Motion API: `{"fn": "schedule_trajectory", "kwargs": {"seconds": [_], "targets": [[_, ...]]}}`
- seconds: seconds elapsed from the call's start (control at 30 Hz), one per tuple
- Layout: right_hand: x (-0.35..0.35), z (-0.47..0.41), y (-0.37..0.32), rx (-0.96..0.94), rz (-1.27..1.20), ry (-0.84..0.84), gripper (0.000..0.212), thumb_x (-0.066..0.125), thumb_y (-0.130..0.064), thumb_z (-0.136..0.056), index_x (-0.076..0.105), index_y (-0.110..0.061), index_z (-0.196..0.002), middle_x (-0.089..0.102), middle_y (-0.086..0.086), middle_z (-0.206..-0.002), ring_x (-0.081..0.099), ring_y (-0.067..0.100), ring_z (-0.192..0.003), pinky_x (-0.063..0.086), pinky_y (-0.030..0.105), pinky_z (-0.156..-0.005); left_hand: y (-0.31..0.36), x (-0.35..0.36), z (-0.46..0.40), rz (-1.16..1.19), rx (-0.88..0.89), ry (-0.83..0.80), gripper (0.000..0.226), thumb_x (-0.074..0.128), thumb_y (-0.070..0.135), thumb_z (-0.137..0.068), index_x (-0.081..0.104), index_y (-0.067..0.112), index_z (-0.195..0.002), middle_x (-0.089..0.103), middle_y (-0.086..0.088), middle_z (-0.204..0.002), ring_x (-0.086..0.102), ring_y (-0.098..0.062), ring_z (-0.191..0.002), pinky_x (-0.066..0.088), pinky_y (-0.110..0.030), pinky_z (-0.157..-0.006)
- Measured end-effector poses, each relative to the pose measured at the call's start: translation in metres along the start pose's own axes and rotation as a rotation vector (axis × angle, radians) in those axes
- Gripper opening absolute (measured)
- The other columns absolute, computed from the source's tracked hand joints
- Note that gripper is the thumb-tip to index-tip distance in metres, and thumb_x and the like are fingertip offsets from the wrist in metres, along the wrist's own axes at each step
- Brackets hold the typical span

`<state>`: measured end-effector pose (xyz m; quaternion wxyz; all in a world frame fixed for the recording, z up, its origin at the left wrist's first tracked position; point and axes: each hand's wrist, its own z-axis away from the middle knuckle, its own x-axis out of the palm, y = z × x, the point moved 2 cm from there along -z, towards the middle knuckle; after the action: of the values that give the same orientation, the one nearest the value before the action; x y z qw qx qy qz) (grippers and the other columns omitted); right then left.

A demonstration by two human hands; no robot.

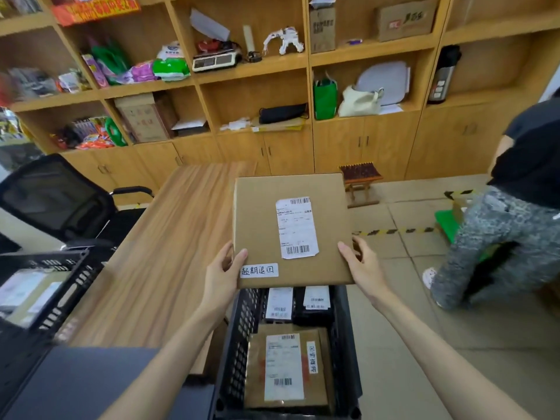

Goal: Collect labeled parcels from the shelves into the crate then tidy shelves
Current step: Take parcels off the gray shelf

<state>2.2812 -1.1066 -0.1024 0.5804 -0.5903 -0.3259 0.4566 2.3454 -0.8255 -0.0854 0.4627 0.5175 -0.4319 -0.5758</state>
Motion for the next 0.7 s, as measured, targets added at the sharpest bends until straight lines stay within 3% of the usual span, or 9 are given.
{"fn": "schedule_trajectory", "kwargs": {"seconds": [0.17,0.27,0.37,0.5,0.7], "targets": [[0.011,-0.014,0.029,0.112,0.057,-0.019,0.05,0.054,-0.035,-0.099,0.042,-0.015,-0.143,0.058,0.0,-0.125,0.058,0.009,-0.1,0.045,0.005,-0.061,-0.029,0.01,-0.022,-0.041,-0.078,-0.002,0.058,0.064,0.034,-0.097,0.046,0.014,-0.148,0.074,0.002,-0.11,0.073,-0.012,-0.098,0.058,-0.037,-0.09],[0.019,-0.024,0.054,0.194,0.08,-0.027,0.05,0.054,-0.042,-0.098,0.046,-0.018,-0.14,0.061,-0.004,-0.128,0.059,0.008,-0.105,0.049,0.019,-0.079,-0.056,0.018,-0.037,-0.068,-0.137,-0.028,0.046,0.062,0.031,-0.099,0.049,0.022,-0.142,0.072,0.009,-0.101,0.072,-0.002,-0.087,0.057,-0.02,-0.074],[0.028,-0.031,0.078,0.28,0.111,-0.034,0.053,0.055,-0.047,-0.096,0.047,-0.02,-0.141,0.062,-0.005,-0.128,0.059,0.011,-0.111,0.05,0.033,-0.096,-0.082,0.021,-0.05,-0.069,-0.209,-0.045,0.042,0.061,0.034,-0.099,0.053,0.023,-0.138,0.072,0.009,-0.101,0.071,0.003,-0.082,0.054,-0.02,-0.071],[0.041,-0.041,0.103,0.375,0.176,-0.056,0.052,0.053,-0.044,-0.098,0.045,-0.018,-0.143,0.06,-0.002,-0.13,0.058,0.014,-0.113,0.045,0.026,-0.089,-0.121,0.021,-0.068,-0.108,-0.318,-0.074,0.055,0.062,0.041,-0.097,0.052,0.017,-0.144,0.072,0.003,-0.112,0.07,-0.005,-0.095,0.057,-0.026,-0.079],[0.065,-0.058,0.145,0.481,0.285,-0.106,0.057,0.047,-0.047,-0.1,0.041,-0.013,-0.145,0.056,0.002,-0.133,0.054,0.016,-0.113,0.045,0.028,-0.087,-0.171,0.018,-0.09,-0.163,-0.43,-0.106,0.058,0.06,0.049,-0.097,0.052,0.017,-0.145,0.07,0.001,-0.122,0.068,-0.01,-0.105,0.053,-0.019,-0.08]]}}
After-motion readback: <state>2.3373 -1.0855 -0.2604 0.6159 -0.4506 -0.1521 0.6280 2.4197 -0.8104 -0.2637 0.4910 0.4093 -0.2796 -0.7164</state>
